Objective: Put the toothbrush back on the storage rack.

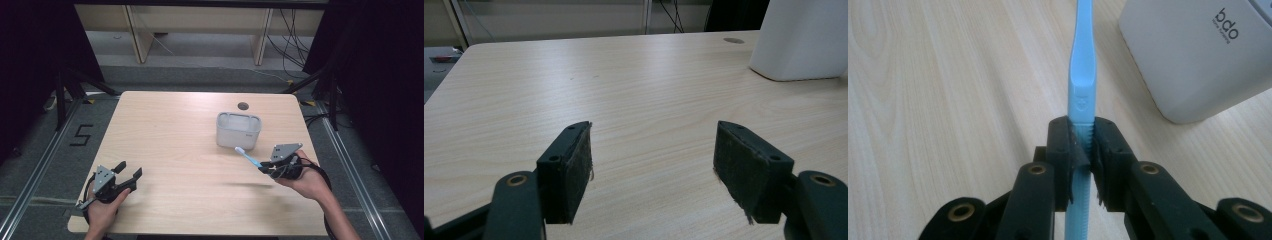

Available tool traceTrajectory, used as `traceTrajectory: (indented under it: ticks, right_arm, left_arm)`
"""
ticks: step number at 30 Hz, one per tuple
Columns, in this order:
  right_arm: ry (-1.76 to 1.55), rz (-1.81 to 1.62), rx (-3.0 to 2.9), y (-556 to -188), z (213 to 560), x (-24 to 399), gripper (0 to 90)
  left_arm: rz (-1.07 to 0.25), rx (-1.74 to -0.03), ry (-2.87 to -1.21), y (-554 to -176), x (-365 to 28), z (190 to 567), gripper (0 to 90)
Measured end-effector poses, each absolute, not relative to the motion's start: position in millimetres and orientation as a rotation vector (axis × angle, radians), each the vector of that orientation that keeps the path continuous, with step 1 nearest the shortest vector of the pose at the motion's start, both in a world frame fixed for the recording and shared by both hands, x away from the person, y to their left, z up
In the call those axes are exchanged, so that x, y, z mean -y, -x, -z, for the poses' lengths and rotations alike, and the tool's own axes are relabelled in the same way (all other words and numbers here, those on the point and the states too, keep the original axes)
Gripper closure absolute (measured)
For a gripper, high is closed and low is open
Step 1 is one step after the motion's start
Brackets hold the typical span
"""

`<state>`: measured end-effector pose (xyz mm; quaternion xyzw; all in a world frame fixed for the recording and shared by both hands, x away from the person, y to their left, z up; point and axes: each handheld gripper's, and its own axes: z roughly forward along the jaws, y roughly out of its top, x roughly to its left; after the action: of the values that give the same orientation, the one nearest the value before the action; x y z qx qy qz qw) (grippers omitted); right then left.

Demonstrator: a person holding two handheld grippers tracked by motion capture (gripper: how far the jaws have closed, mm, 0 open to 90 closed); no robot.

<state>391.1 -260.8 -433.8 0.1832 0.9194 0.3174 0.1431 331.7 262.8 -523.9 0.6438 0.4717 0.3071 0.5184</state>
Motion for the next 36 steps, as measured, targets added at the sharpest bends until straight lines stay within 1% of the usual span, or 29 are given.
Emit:
traceTrajectory:
  ticks: [15,23,36]
  right_arm:
    - [-0.563,-1.048,-2.551,-390,438,265,79.3]
    - [-0.605,-1.186,-2.4,-382,440,268,79.3]
    - [-0.668,-1.298,-2.253,-377,443,267,79.3]
  left_arm:
    - [-0.736,-1.131,-1.542,-332,-263,524,31.2]
    - [-0.737,-1.131,-1.544,-332,-263,524,31.2]
    - [-0.731,-1.127,-1.529,-332,-263,525,31.2]
